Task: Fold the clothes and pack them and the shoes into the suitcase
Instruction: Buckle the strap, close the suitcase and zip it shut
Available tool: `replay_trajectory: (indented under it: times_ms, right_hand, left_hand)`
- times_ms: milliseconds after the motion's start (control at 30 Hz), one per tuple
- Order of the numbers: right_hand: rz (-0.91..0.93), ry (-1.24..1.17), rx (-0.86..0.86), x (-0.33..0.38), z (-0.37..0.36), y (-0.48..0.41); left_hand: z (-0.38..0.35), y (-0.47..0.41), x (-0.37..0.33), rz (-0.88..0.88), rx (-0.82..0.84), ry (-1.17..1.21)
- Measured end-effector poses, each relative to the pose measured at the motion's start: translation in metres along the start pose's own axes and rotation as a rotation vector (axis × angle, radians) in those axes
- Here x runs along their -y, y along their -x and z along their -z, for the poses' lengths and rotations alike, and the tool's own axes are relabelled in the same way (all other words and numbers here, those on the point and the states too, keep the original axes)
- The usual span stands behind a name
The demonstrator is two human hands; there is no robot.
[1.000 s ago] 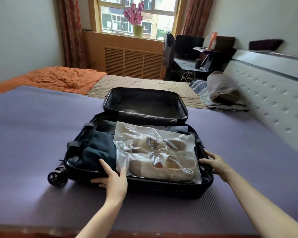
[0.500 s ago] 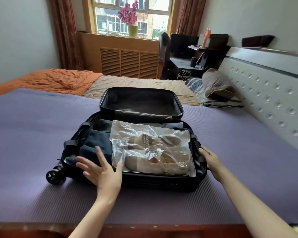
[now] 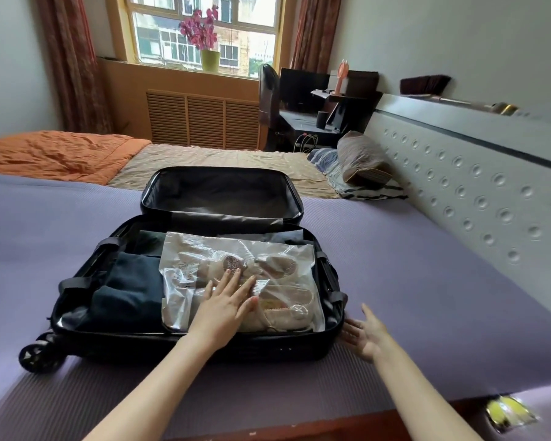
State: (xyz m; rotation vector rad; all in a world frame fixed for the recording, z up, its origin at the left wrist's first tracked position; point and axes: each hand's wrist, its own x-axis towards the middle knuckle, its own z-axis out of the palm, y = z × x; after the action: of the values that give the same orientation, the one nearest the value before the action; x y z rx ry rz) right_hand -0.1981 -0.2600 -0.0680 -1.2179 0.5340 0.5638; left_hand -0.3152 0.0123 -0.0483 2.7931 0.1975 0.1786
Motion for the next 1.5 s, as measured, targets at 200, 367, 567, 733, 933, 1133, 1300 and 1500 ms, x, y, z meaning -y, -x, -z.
replay_trajectory:
  times_ms: [200, 367, 567, 733, 933, 1133, 1300, 1500]
  right_hand:
    - [0.075, -0.252, 0.004, 0.022, -0.017, -0.008]
    - [0.194, -0.331, -0.129, 0.044, -0.028, -0.017]
    - [0.632, 0.064, -0.226, 0.066, -0.058, -0.004]
    - [1.165, 0.923, 0.063, 0.043, -0.124, 0.036]
    - [1.674, 1.749, 0.024, 0.001, -0.133, 0.061]
    - [1.459, 1.306, 0.007, 0.008, -0.099, 0.059]
    - [1.181, 1.091, -0.052, 0.036, -0.104, 0.047]
    - [0.939, 1.378, 0.027, 0.067, -0.171, 0.009]
  left_hand:
    - [-0.002, 0.002, 0.001, 0.011, -0.022, 0.022]
    - [-0.005, 0.001, 0.002, 0.008, -0.038, 0.025]
    - [-0.007, -0.001, 0.004, 0.005, -0.050, 0.017]
    - [-0.008, -0.002, 0.007, 0.008, -0.074, 0.122]
    - [-0.007, 0.000, 0.009, 0.013, -0.117, 0.188]
    - [-0.009, 0.000, 0.008, 0.021, -0.155, 0.176]
    - [-0.008, 0.001, 0.006, 0.025, -0.148, 0.173]
    - [-0.005, 0.003, 0.003, 0.033, -0.144, 0.156]
